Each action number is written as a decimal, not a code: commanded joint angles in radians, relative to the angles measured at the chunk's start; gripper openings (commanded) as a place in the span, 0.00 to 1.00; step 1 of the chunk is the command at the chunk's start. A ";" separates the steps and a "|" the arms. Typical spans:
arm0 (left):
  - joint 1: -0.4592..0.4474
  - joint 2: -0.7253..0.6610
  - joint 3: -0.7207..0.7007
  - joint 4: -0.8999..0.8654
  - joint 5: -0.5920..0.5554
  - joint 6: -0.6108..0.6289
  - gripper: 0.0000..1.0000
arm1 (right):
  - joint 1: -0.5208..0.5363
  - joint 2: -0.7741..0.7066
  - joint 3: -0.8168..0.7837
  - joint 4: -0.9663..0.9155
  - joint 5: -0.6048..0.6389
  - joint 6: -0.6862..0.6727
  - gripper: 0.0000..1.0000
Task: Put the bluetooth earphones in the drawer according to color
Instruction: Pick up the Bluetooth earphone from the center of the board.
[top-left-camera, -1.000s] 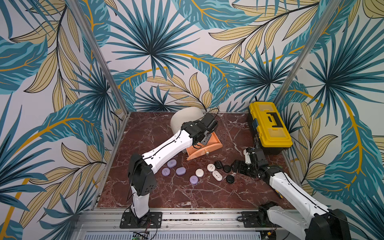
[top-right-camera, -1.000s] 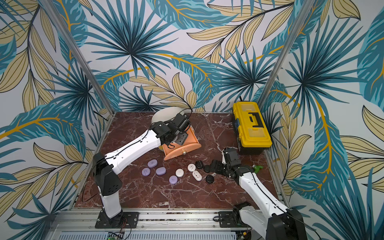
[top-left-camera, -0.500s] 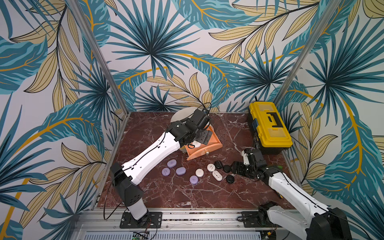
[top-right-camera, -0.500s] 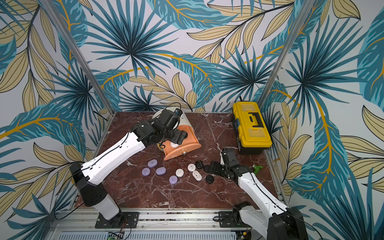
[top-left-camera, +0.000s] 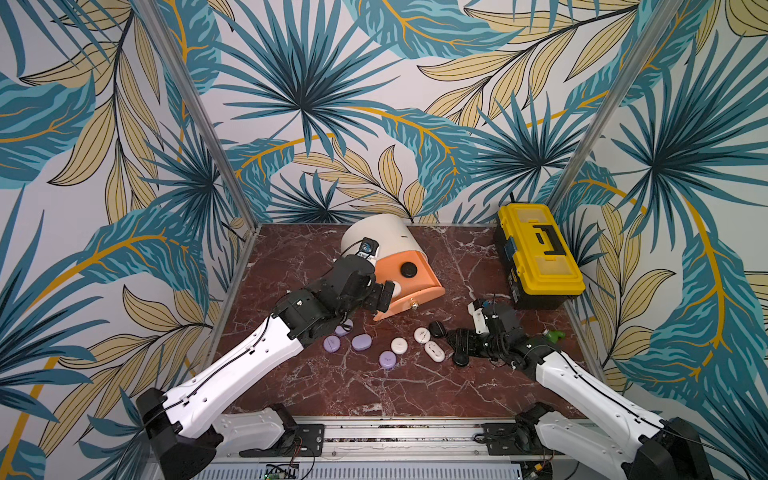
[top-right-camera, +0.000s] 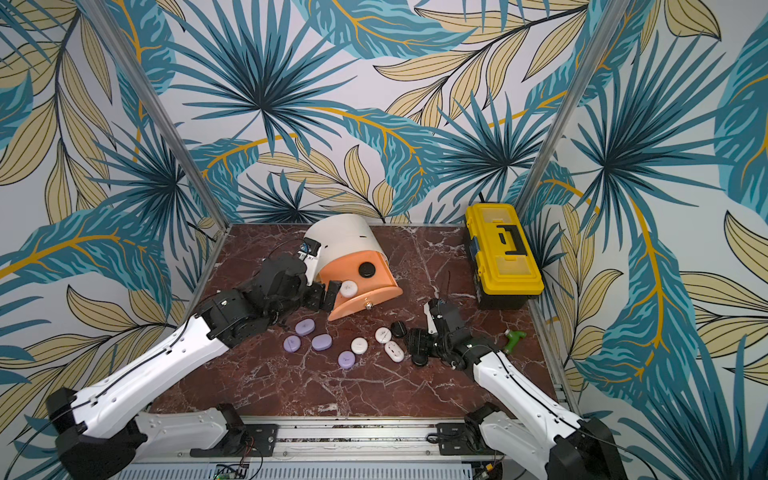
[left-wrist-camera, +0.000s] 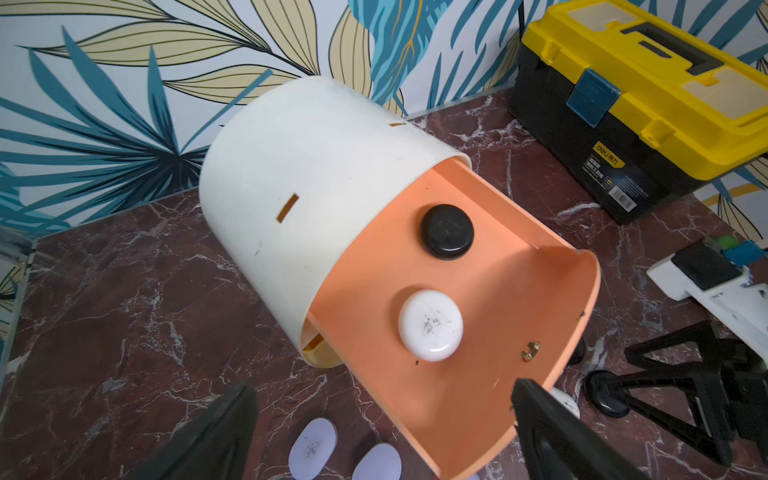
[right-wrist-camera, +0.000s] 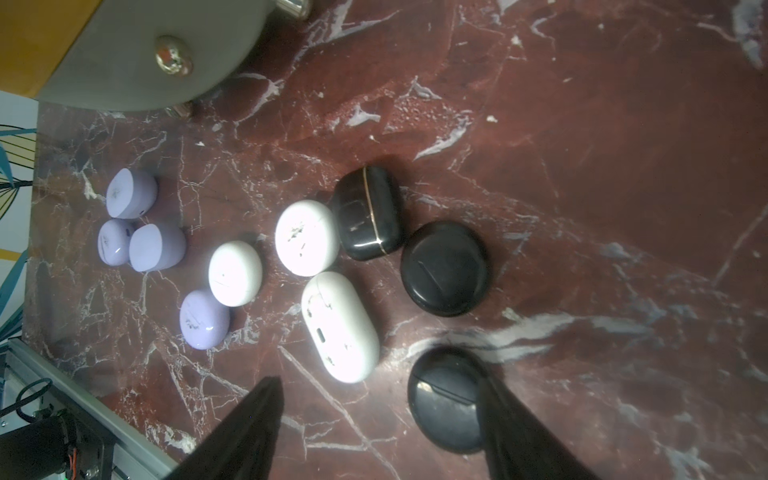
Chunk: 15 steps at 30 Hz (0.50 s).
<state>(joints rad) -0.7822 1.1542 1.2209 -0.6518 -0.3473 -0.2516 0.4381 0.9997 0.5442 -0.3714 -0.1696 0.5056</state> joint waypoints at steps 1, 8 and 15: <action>0.016 -0.094 -0.121 0.096 -0.080 -0.035 1.00 | 0.026 0.024 -0.029 0.089 -0.012 0.031 0.78; 0.076 -0.320 -0.421 0.246 -0.117 -0.066 1.00 | 0.060 0.125 -0.053 0.255 -0.022 0.094 0.74; 0.080 -0.449 -0.619 0.422 -0.143 -0.077 1.00 | 0.102 0.184 -0.075 0.311 0.035 0.132 0.72</action>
<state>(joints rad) -0.7067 0.7372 0.6559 -0.3660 -0.4641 -0.3153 0.5270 1.1751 0.4980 -0.1108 -0.1688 0.6029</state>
